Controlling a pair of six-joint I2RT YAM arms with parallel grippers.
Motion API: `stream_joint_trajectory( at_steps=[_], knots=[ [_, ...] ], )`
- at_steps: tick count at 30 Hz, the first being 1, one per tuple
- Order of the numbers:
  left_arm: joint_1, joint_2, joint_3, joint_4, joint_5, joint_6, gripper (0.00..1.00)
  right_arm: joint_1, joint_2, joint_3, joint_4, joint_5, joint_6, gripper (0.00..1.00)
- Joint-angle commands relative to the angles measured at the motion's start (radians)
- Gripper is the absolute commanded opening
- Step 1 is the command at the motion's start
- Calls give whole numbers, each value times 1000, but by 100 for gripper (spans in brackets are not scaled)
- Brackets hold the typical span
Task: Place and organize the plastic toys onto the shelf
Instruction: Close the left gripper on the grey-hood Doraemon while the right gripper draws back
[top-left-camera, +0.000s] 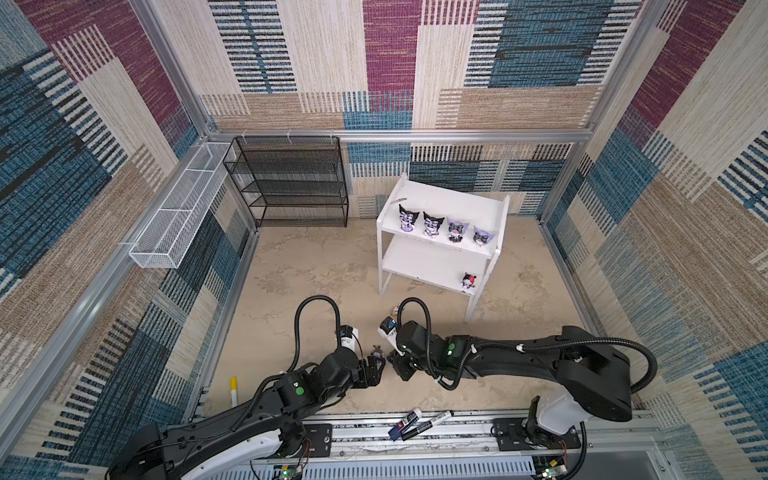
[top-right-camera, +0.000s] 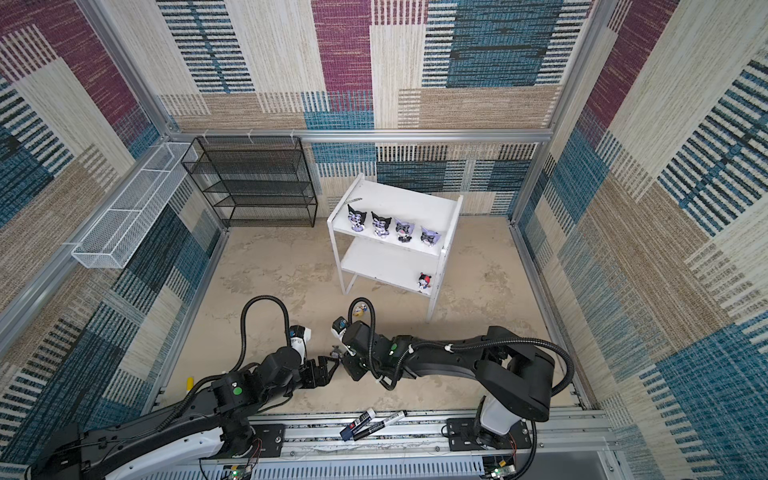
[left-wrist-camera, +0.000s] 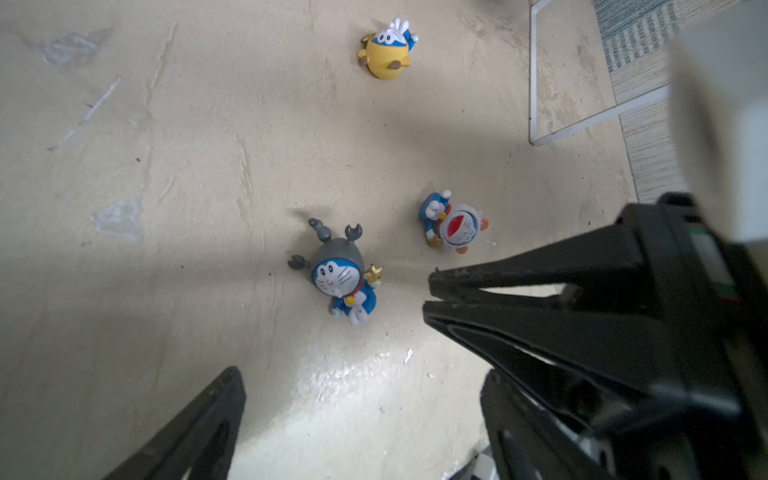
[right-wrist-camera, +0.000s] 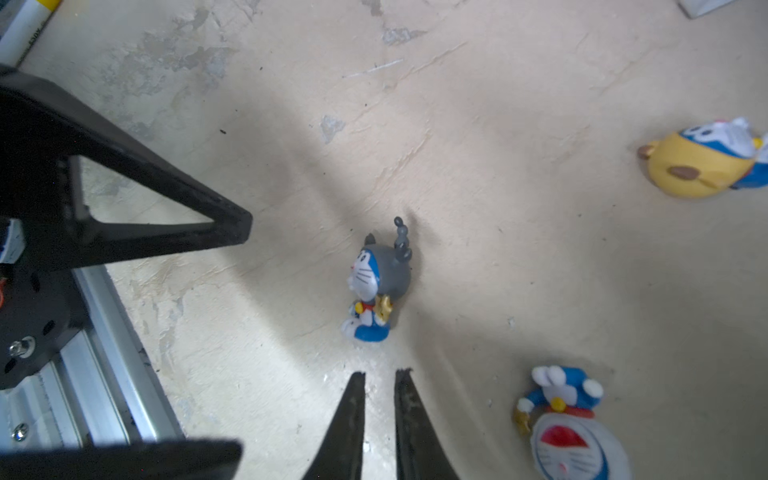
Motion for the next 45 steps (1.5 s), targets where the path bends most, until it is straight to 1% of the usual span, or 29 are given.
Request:
stream_joint_trajectory(
  at_steps=[1,4,6,10,11,12,14,19,23,27,29,33,38,39,41,45],
  knots=[
    [5,56,34,52,20,-46,81,2,-51,-23,-4,27,33,19],
    [10,128,79,20,22,-73,75,2,-105,-45,-23,34,44,19],
    [14,170,102,10,19,-102,73,3,-141,-61,-39,34,47,21],
    [24,259,174,-33,20,-122,70,2,-221,-92,-60,35,51,24],
    [24,285,194,-45,22,-124,69,2,-246,-100,-64,34,49,26],
    [28,310,212,-54,24,-130,64,2,-272,-108,-66,30,45,29],
    [32,354,232,-63,26,-143,58,3,-321,-122,-67,17,33,34],
    [45,441,287,-118,28,-158,58,7,-441,-160,-73,-21,-3,52],
    [50,481,317,-146,17,-162,59,10,-520,-187,-80,-27,-20,60],
    [65,517,344,-178,6,-159,59,11,-578,-209,-82,-28,-24,63],
    [74,535,352,-179,8,-158,55,12,-602,-222,-81,-31,-23,65],
    [89,573,361,-176,22,-157,52,13,-635,-240,-74,-44,-29,69],
    [96,610,368,-165,37,-160,40,17,-656,-256,-68,-59,-35,72],
    [98,616,373,-165,37,-159,39,17,-660,-259,-67,-64,-36,72],
    [100,625,378,-167,41,-158,32,17,-667,-265,-62,-69,-36,72],
    [101,631,380,-172,45,-154,29,21,-676,-278,-60,-74,-33,73]
  ],
)
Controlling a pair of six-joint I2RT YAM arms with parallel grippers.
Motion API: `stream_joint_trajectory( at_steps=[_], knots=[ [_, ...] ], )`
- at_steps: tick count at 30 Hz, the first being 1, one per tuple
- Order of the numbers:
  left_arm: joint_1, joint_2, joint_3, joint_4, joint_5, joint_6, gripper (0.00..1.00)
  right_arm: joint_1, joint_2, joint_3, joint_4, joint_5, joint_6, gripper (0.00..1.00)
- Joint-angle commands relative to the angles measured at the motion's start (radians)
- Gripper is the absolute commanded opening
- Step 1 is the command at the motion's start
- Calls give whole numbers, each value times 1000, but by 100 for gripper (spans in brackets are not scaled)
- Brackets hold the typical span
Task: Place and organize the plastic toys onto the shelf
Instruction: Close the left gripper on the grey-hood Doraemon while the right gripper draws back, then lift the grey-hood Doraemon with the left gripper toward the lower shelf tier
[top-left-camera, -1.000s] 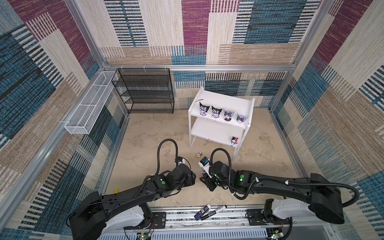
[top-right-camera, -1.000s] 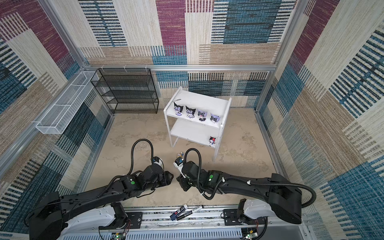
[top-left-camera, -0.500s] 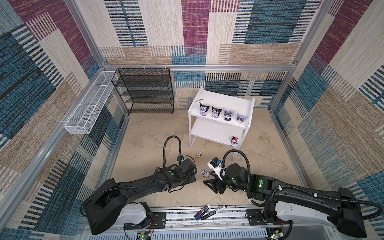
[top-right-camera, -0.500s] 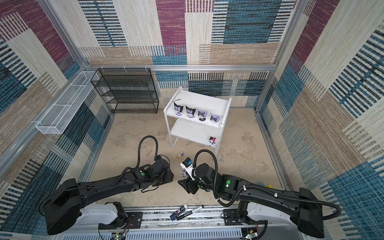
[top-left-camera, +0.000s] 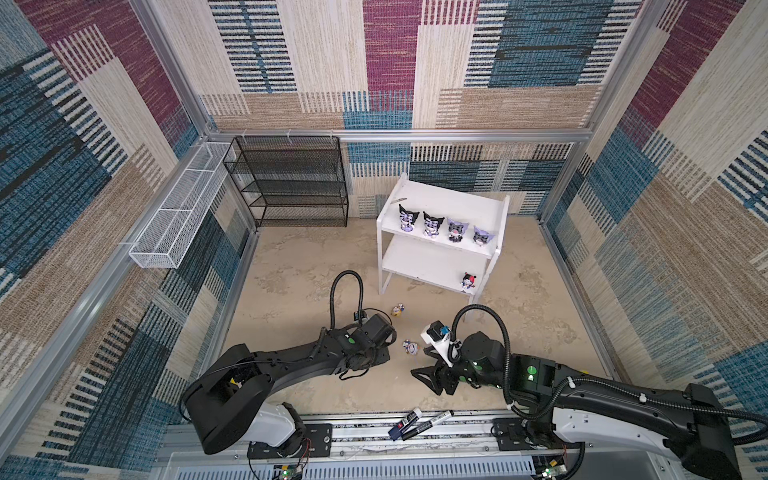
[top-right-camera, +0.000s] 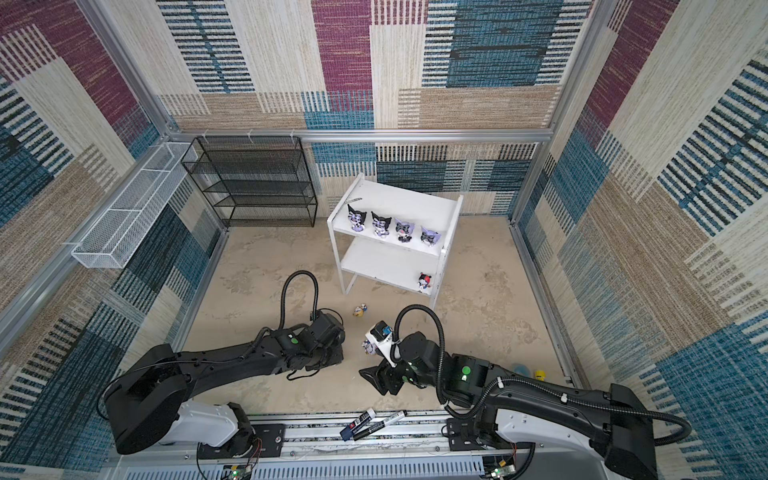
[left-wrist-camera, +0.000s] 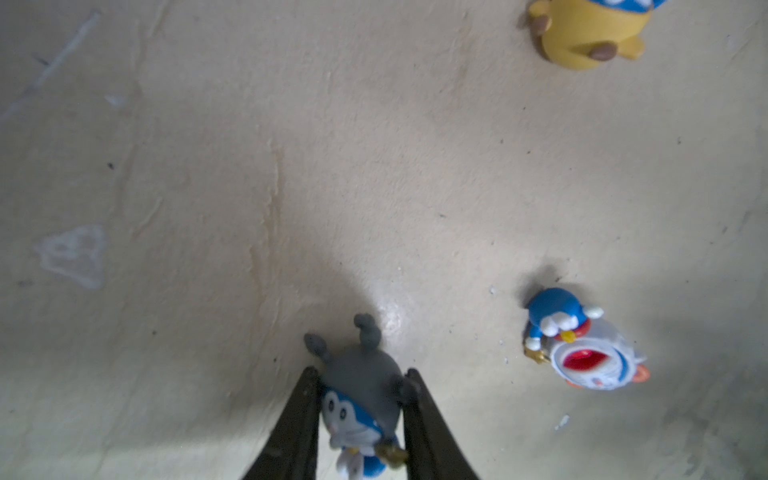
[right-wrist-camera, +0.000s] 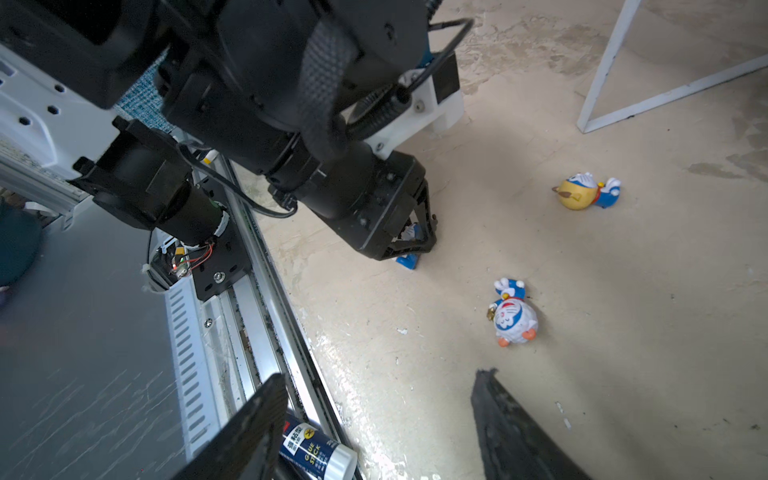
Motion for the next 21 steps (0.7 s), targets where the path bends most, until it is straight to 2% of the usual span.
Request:
stream_joint_trajectory(
  at_steps=[1,7,11,15,19,20,21],
  knots=[
    [3,7,6,-11,9,-11,29,2,-9,-8,34,-9,-8,73],
    [5,-16,27,-29,3,36,22,3,-20,-19,37,8,7,73],
    [3,-62,37,-2,-4,117,21,2,-42,-23,-15,98,71,77],
    [-3,-128,41,25,-26,187,21,2,-106,-42,-91,199,197,83],
    [-36,-193,65,55,-87,271,20,3,-188,-58,-216,322,416,88],
    [-50,-204,76,58,-110,291,20,2,-202,-61,-241,337,456,97],
    [-70,-216,91,65,-142,319,20,2,-214,-59,-270,351,491,100]
  ],
)
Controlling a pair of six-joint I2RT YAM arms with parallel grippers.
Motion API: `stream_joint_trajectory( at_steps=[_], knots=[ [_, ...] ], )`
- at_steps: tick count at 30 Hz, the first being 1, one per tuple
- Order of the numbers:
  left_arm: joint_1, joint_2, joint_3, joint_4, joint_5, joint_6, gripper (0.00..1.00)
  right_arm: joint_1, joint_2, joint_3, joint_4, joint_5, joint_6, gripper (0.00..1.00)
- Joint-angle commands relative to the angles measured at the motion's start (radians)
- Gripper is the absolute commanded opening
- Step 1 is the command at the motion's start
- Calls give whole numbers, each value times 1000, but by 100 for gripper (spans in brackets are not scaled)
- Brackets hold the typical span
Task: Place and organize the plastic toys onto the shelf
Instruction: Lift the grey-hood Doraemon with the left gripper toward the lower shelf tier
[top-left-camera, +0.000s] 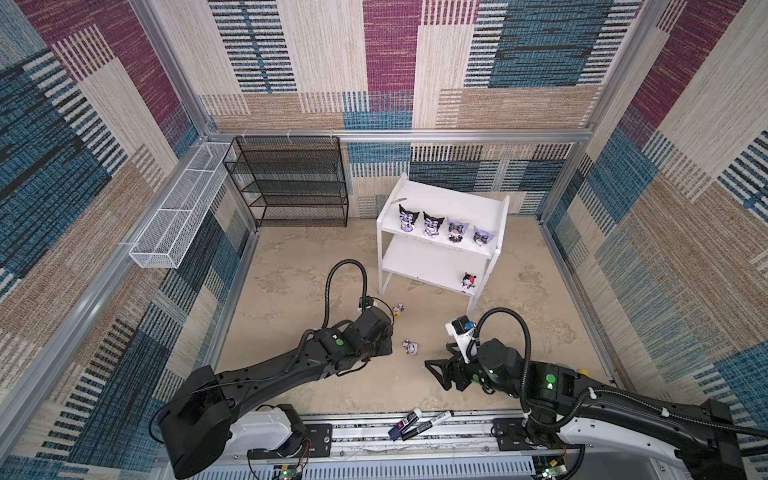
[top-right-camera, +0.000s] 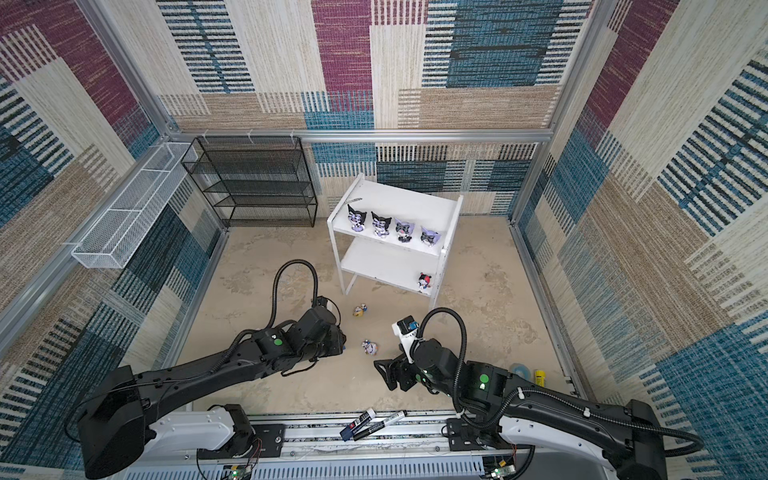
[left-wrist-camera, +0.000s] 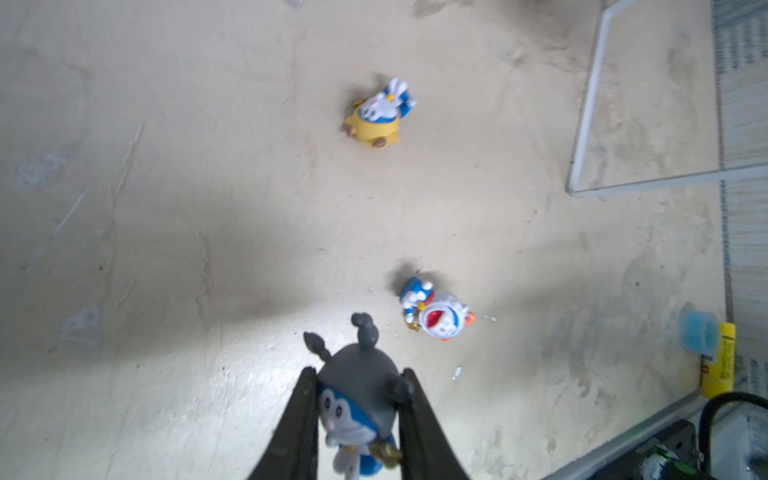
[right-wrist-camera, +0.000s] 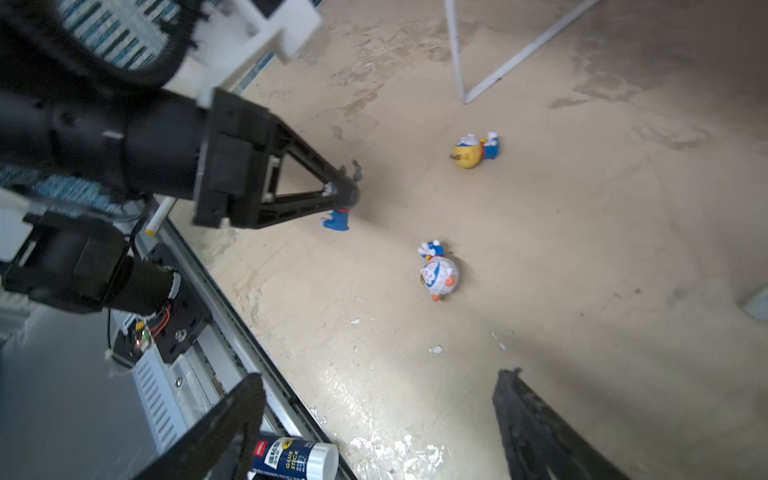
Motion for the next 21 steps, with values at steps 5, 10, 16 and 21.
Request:
stream_joint_trajectory(
  at_steps=[5,10,16,21],
  knots=[
    [-104,-49,88,149,-190,201,20,1,-42,16,-212,185,323,100],
    [-146,-33,109,313,-255,292,19,1,-78,36,-347,273,475,100],
    [-165,66,139,552,-293,407,19,1,-159,41,-385,332,531,100],
    [-170,203,225,676,-294,476,19,3,-238,44,-359,354,495,100]
  ],
)
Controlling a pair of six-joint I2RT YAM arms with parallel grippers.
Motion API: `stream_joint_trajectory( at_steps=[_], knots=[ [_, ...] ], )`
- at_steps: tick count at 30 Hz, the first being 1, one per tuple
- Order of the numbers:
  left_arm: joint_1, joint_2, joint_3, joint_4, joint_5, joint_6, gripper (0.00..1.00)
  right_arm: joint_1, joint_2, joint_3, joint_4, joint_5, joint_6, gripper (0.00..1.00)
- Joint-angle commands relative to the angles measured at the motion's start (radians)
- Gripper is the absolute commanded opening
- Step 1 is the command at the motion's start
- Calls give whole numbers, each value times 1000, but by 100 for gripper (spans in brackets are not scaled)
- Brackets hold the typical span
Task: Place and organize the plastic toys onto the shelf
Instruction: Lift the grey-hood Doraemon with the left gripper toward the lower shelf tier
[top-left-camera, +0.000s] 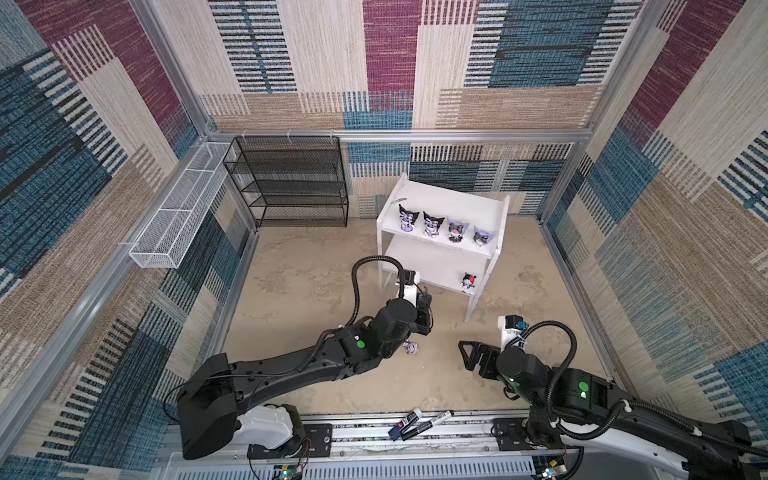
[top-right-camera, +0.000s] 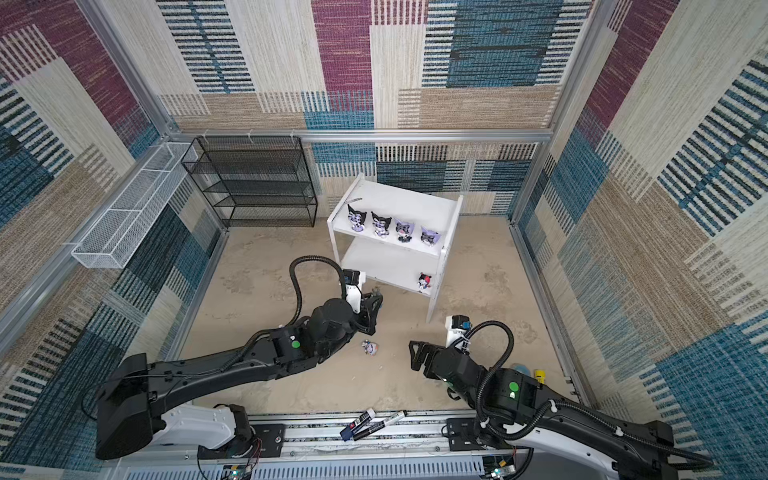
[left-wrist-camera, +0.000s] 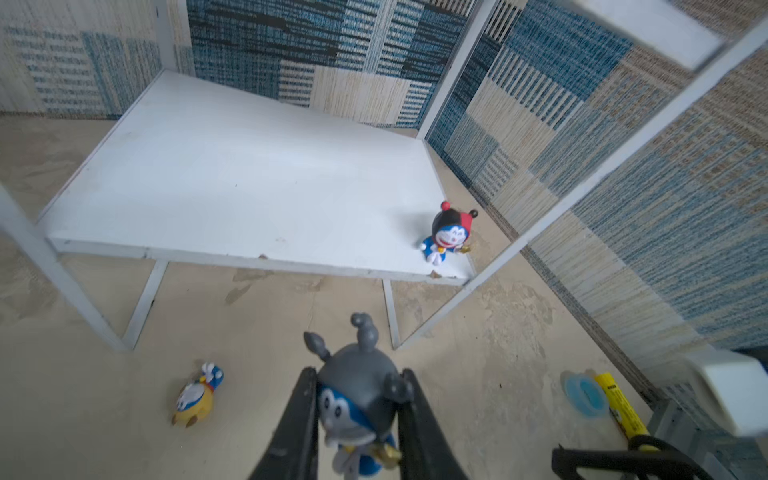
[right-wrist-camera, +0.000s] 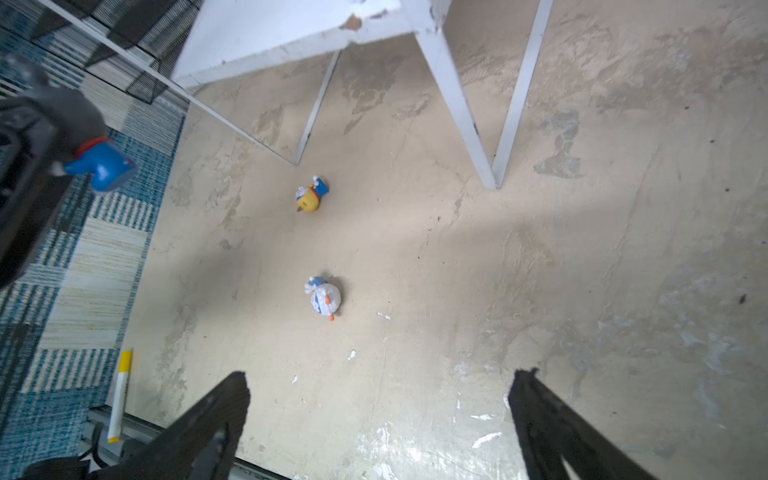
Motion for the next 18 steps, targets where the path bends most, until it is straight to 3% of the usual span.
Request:
stream_joint_trajectory(
  at_steps=[1,10,18],
  knots=[
    [-2,64,46,178,-26,98,19,1,-40,4,11,41,-10,100],
    [-5,244,164,261,-82,175,18,1,-108,3,6,69,-7,100],
    [-9,321,205,276,-116,206,18,1,-189,11,20,110,-45,100]
  ],
)
